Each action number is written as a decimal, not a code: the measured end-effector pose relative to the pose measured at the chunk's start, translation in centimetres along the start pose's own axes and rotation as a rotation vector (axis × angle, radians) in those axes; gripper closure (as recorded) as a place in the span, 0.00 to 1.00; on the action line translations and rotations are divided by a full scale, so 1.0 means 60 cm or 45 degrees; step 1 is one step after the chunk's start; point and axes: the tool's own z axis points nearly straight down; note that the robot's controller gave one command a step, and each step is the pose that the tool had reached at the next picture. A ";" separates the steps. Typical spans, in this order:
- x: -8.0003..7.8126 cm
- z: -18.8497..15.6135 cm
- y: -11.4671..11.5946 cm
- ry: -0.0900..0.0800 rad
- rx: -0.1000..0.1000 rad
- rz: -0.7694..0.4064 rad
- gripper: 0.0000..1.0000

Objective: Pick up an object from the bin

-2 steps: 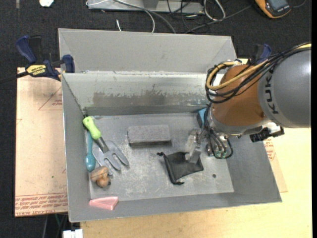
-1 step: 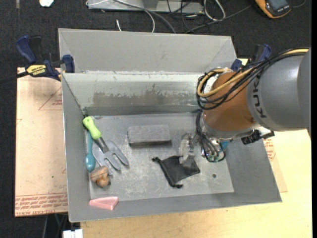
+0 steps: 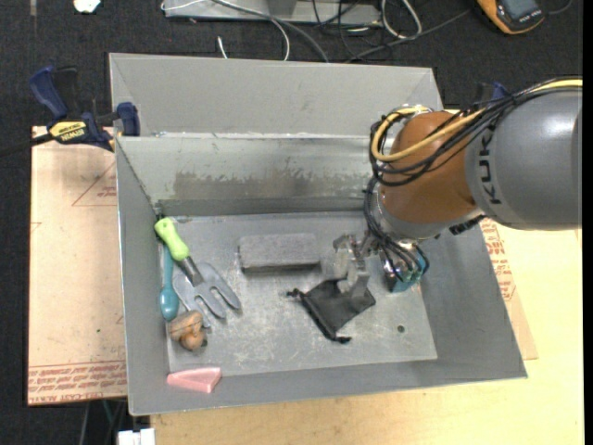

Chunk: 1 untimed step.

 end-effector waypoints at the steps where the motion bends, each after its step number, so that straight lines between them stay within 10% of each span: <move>1: 0.097 0.021 0.044 0.000 -0.001 0.096 1.00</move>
Offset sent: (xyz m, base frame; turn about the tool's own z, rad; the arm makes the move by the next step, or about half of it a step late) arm -0.0307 0.0283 0.1345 -0.1060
